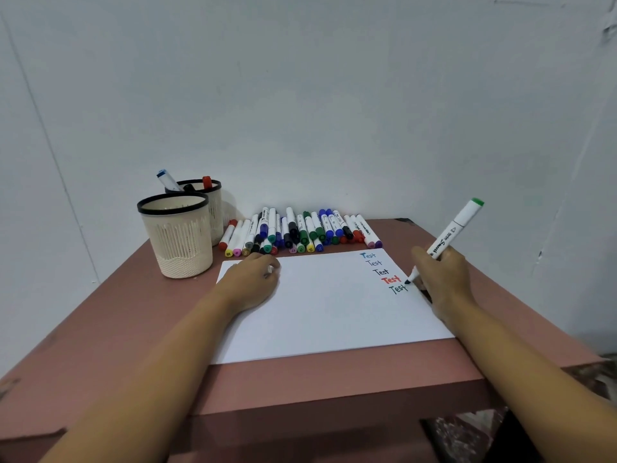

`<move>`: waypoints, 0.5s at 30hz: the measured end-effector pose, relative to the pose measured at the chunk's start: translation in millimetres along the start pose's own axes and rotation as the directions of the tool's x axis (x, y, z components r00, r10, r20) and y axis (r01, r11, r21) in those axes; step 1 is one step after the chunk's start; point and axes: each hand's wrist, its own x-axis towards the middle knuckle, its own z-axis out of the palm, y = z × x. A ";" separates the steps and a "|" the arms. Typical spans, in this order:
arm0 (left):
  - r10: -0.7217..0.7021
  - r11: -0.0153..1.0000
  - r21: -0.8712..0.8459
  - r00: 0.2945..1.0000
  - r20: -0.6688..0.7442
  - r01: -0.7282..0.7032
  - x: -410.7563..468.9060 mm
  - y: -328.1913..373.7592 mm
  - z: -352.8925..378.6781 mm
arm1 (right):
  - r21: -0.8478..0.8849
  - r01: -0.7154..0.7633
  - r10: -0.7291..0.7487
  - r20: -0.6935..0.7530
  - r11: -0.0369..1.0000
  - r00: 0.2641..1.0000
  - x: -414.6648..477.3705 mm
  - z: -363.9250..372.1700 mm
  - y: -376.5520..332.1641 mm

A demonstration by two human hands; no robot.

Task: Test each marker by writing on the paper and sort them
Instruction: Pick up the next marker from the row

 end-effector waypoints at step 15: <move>0.036 0.983 -0.168 0.969 -0.243 -0.078 -5.7 17.1 -12.7 | 0.156 -0.091 0.039 0.307 0.983 0.951 2.3 32.2 -59.7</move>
